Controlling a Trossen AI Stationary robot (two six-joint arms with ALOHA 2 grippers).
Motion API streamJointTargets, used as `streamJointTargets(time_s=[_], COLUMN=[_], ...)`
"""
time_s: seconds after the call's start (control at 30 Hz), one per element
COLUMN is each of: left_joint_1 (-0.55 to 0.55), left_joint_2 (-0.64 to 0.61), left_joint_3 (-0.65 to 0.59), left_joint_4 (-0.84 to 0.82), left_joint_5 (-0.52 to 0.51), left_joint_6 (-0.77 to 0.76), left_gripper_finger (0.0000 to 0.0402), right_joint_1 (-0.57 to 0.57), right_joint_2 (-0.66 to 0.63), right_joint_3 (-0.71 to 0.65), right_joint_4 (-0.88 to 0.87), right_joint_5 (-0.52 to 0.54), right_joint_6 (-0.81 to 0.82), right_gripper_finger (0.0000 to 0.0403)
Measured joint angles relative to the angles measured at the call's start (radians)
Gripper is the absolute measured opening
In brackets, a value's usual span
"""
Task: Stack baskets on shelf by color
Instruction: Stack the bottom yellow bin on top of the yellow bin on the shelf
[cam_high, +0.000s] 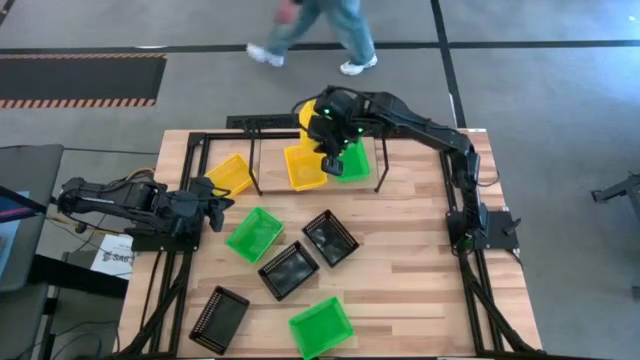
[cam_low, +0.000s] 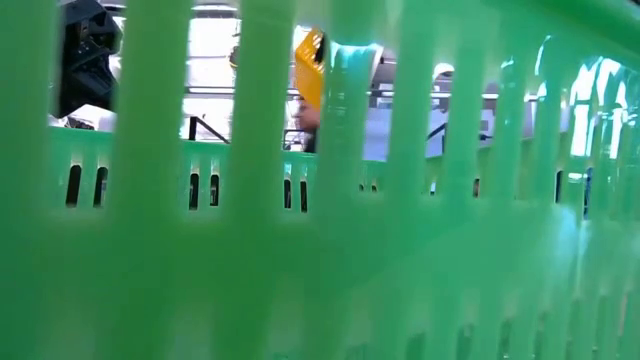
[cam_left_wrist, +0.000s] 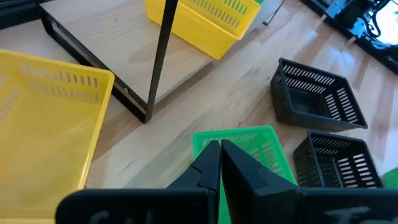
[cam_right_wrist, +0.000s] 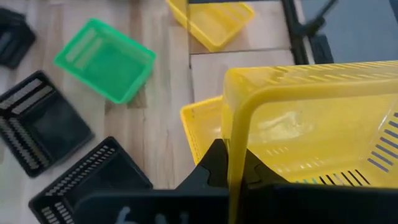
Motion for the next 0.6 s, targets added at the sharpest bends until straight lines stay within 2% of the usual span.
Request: streamJointTargets(time_s=[0.3,0.6], left_joint_1=[0.000,0.000], left_joint_2=[0.000,0.000], left_joint_3=[0.000,0.000], left_joint_4=[0.000,0.000], left_joint_5=[-0.024,-0.027], left_joint_6=[-0.023,-0.052], left_gripper_finger=[0.0000,0.0000], right_joint_1=[0.031,0.036], right_joint_2=[0.119,0.261], right_joint_3=[0.000,0.000], right_joint_4=[-0.028,-0.020], right_joint_5=[-0.102,-0.028], right_joint_6=[-0.123,-0.124], right_gripper_finger=[0.0002,0.0002])
